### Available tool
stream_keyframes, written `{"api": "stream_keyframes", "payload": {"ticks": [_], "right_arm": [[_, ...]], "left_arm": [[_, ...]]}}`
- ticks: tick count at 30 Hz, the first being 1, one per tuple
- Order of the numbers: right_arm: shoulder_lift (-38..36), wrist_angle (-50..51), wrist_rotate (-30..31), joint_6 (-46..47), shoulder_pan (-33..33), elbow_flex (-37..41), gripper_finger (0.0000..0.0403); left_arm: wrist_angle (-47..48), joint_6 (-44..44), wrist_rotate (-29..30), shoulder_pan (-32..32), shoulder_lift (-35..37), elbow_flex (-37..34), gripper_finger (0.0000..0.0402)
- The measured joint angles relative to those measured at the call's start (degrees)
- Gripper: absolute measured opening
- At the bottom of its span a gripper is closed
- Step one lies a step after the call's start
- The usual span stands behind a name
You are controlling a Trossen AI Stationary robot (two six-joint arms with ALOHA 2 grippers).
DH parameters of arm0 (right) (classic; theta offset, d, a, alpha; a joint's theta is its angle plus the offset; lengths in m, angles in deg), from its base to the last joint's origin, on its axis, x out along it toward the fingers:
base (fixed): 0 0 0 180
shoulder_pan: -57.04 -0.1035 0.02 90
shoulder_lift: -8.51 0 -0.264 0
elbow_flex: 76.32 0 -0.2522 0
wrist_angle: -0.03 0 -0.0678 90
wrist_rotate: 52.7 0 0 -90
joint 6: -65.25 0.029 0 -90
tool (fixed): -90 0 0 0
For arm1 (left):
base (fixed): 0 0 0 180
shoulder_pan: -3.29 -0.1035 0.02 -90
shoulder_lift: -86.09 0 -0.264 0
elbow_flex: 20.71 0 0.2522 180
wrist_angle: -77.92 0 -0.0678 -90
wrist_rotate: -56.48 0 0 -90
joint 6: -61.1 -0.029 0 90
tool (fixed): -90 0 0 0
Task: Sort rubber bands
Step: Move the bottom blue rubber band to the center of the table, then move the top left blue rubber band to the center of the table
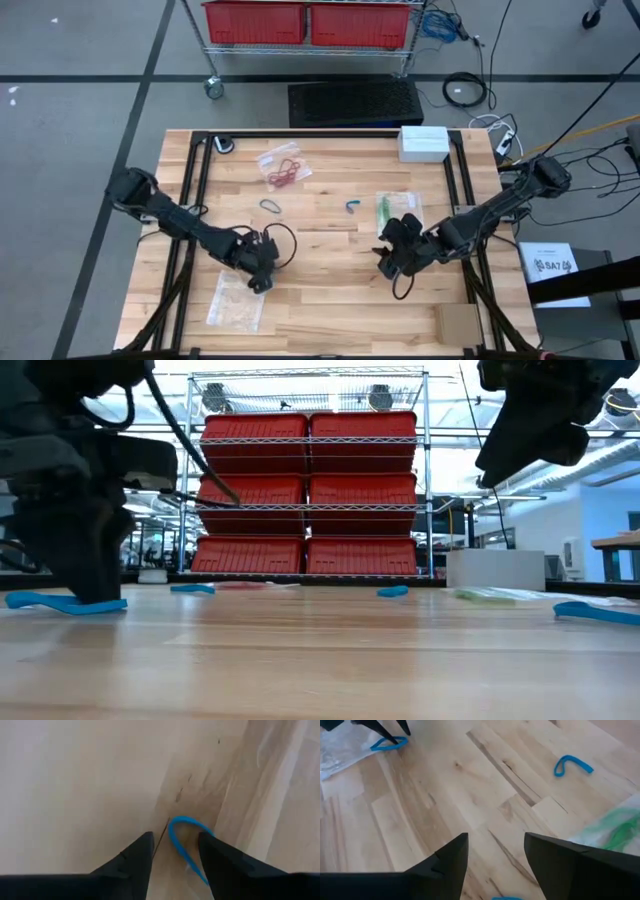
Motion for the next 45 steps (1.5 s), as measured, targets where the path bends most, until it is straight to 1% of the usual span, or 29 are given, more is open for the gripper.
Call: {"api": "stream_keyframes", "payload": {"ticks": [3, 5, 9, 11, 12, 13, 15, 18, 22, 25, 29, 32, 34, 36, 39, 42, 45], "right_arm": [[0.0, -0.1, 0.7, -0.3, -0.6, 0.0, 0.0187], [0.0, -0.5, 1.3, -0.8, -0.9, 0.0, 0.0187], [0.0, -1.9, 1.8, -2.1, -1.1, 0.0, 0.0187], [0.0, -3.0, 1.8, -3.1, -1.0, 0.0, 0.0187], [0.0, -3.7, 1.9, -3.7, -1.0, 0.0, 0.0187], [0.0, -4.4, 1.9, -4.4, -1.0, 0.0, 0.0187], [0.0, -5.4, 1.9, -5.7, -1.0, 0.0, 0.0187], [0.0, -7.1, 2.0, -8.7, -1.0, 0.0, 0.0187], [0.0, -7.7, 2.1, -11.6, -0.7, 0.0, 0.0187], [0.0, -7.7, 2.1, -12.8, -0.4, 0.0, 0.0187], [0.2, -7.7, 2.0, -13.9, 0.6, 0.0, 0.0187], [0.8, -7.8, 1.8, -14.4, 2.0, 0.0, 0.0187], [1.3, -7.9, 1.6, -14.4, 3.1, 0.0, 0.0187], [1.9, -8.7, 1.6, -14.4, 3.7, 0.0, 0.0187], [3.1, -9.9, 1.5, -14.5, 4.5, 0.1, 0.0187], [3.7, -10.6, 1.8, -15.0, 4.9, 0.1, 0.0191], [3.9, -10.4, 3.4, -15.4, 5.1, 0.1, 0.0201]], "left_arm": [[-0.8, 3.1, 1.3, 0.2, -2.3, 0.1, 0.0157], [-2.4, 4.0, 3.6, 0.6, -2.6, 0.0, 0.0139], [-7.9, 1.9, 7.8, 0.4, -2.9, 0.3, 0.0076], [-13.0, -0.4, 9.7, 0.0, -3.1, 0.6, 0.0034], [-16.3, -1.5, 10.3, -0.3, -3.5, 0.7, 0.0018], [-19.2, -2.5, 12.0, -0.5, -3.7, 0.7, 0.0010], [-27.0, -5.9, 13.6, -1.1, -4.6, 0.8, 0.0010], [-36.6, -11.1, 14.4, -3.3, -8.1, 1.0, 0.0009], [-41.7, -16.3, 14.9, -7.6, -14.0, 4.8, 0.0004], [-43.3, -21.0, 12.7, -10.7, -19.0, 9.5, 0.0003], [-43.6, -27.2, 8.0, -14.5, -25.1, 18.4, 0.0002], [-43.3, -30.9, 2.9, -16.5, -29.2, 25.3, 0.0002], [-42.4, -32.7, 0.7, -17.5, -30.7, 28.8, 0.0009], [-40.2, -34.4, -0.1, -18.3, -31.1, 31.6, 0.0023], [-32.4, -37.2, -1.7, -19.0, -29.8, 33.9, 0.0052], [-22.8, -41.0, -1.9, -19.0, -26.3, 34.0, 0.0082], [-10.4, -43.2, 0.9, -18.4, -21.9, 34.1, 0.0109]]}}
